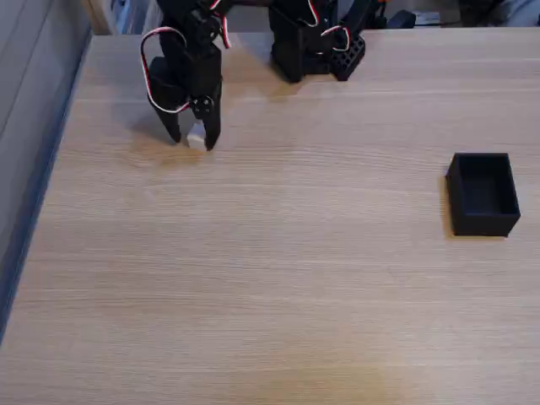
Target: Pick a white block and place it in the black box.
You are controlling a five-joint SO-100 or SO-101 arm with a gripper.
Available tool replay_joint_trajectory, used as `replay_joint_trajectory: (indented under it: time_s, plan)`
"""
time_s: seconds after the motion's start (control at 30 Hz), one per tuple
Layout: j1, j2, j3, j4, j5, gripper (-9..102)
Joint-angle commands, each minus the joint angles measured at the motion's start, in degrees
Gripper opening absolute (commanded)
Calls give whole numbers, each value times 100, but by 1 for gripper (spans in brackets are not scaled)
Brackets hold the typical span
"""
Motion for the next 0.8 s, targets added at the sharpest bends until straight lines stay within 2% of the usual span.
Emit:
replay_joint_trajectory:
  time_s: [0.0,0.17,0.47,0.77]
  plan:
    - [9,0,-185,-44,9,14]
    - [-26,0,-185,-44,18,1]
    - [-431,562,-422,466,26,0]
    - [-1872,1819,-413,1055,185,0]
